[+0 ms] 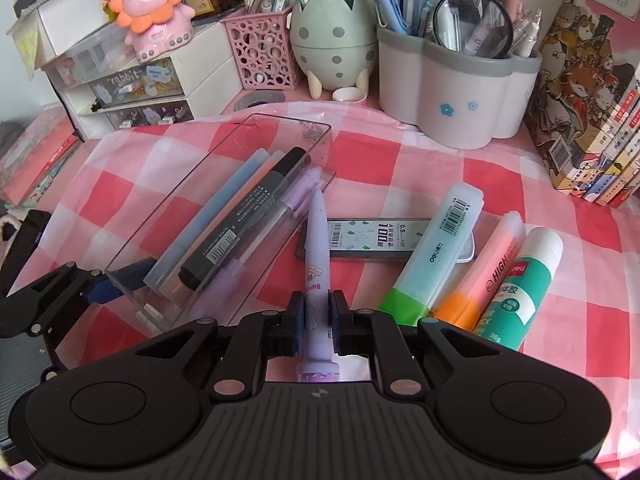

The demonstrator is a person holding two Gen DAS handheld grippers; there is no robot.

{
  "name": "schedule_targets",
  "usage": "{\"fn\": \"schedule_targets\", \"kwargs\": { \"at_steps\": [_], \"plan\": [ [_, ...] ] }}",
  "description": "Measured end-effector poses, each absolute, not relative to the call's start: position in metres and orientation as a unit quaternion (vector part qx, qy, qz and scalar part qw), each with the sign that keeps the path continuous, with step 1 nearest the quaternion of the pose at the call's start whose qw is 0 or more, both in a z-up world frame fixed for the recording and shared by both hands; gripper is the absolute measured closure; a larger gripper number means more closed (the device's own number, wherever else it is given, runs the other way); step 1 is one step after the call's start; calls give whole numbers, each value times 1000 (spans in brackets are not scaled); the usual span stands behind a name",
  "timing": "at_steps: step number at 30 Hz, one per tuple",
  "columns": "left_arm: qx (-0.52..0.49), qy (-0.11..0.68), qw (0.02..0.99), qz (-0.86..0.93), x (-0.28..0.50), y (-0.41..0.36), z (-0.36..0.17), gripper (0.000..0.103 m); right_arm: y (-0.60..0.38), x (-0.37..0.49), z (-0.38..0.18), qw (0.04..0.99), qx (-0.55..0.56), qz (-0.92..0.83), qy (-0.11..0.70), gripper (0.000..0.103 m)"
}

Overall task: Organize stationery
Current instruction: 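Lower the white pen into the tray and open the right tool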

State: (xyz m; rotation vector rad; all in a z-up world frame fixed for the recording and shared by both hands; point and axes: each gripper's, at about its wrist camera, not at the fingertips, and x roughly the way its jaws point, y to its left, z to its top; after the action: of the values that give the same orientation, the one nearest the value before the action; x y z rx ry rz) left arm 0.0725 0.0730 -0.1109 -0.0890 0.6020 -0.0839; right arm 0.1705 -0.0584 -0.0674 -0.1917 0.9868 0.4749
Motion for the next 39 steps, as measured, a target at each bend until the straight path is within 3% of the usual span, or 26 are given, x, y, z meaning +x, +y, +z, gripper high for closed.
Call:
{"fn": "schedule_targets", "kwargs": {
  "at_steps": [15, 26, 39],
  "plan": [
    [-44, 296, 953, -42, 72, 73, -111, 54, -66, 188, -27, 857, 65, 222, 460, 92],
    [-47, 295, 953, -42, 72, 74, -111, 54, -30, 213, -53, 812, 140, 204, 529, 92],
    [-49, 295, 953, -42, 72, 74, -111, 54, -13, 223, -59, 811, 166, 184, 530, 88]
  ]
}}
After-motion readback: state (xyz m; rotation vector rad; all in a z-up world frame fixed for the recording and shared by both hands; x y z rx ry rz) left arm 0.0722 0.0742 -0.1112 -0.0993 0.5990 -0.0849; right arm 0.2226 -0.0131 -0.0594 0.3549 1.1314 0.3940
